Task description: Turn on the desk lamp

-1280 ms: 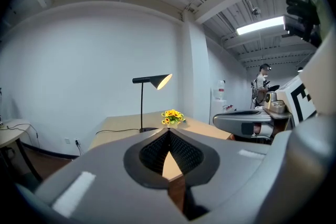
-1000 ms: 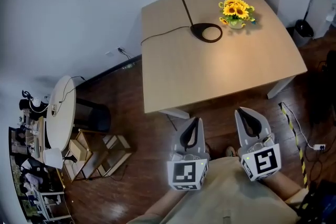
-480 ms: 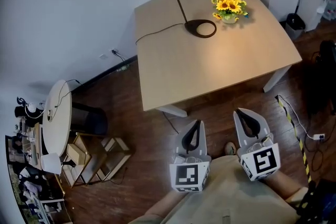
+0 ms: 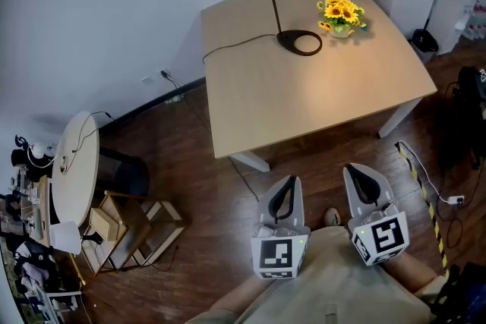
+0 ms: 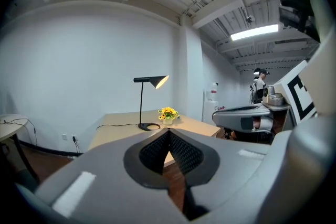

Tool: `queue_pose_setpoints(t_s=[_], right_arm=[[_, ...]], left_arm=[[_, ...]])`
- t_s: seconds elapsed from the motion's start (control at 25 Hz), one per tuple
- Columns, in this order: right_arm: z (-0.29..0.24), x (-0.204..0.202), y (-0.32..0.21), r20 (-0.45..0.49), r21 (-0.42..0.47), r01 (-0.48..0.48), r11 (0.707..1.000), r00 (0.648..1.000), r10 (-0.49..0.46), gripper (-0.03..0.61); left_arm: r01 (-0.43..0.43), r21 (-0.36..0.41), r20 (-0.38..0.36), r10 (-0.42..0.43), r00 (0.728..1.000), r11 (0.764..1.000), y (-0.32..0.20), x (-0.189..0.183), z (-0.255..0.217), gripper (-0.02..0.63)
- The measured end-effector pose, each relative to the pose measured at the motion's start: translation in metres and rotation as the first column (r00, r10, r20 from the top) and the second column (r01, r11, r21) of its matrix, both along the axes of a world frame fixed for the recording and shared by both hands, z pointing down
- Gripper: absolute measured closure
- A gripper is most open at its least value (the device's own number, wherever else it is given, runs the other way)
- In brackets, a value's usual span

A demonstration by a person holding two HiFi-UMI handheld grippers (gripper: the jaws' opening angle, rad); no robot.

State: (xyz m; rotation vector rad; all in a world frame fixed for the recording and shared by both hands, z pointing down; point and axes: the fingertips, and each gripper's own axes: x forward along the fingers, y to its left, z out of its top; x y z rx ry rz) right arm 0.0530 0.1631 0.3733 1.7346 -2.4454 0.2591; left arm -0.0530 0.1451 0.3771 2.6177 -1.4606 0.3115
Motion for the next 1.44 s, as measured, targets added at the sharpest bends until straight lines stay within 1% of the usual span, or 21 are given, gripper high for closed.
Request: queue_pose_setpoints(t_s=[0.12, 0.28, 0.48, 0.72, 0.96, 1.44], right_arm=[[0.0, -0.005, 0.002, 0.001, -0.009, -0.009, 1.0, 1.0, 0.009, 0.58], [-0.001, -0.007, 0.002, 0.005, -0.005, -0.025, 1.0, 1.0, 0.025, 0.58], [-0.001, -0.012, 0.0, 0.003, -0.013, -0.019, 1.0, 1.0, 0.019, 0.581], [-0.002, -0.02, 0.002, -0.002, -0.012, -0.004, 1.0, 1.0, 0.004, 0.581], [-0.002, -0.027, -0.001, -0.01, -0.011, 0.017, 1.0, 1.0, -0.017, 0.581], [0.001, -0.024, -0.004, -0.014, -0.021, 0.023, 1.0, 1.0, -0.024, 0.581]], left_arm=[[-0.011, 0.011, -0.022, 0.011, 1.0, 1.0, -0.001, -0.004, -0.003, 0.615], [-0.03, 0.013, -0.011, 0.03, 0.999, 0.999, -0.003, -0.007, -0.005, 0.615], [-0.036, 0.025, -0.014, 0.037, 0.999, 0.999, -0.005, -0.009, -0.008, 0.615], [-0.026, 0.014, -0.008, 0.026, 1.0, 1.0, -0.002, -0.018, -0.008, 0.615], [-0.01, 0.022, -0.028, 0.011, 1.0, 1.0, -0.004, -0.023, -0.006, 0.615], [0.0, 0.014, -0.031, 0.001, 1.0, 1.0, -0.006, -0.021, -0.004, 0.615]])
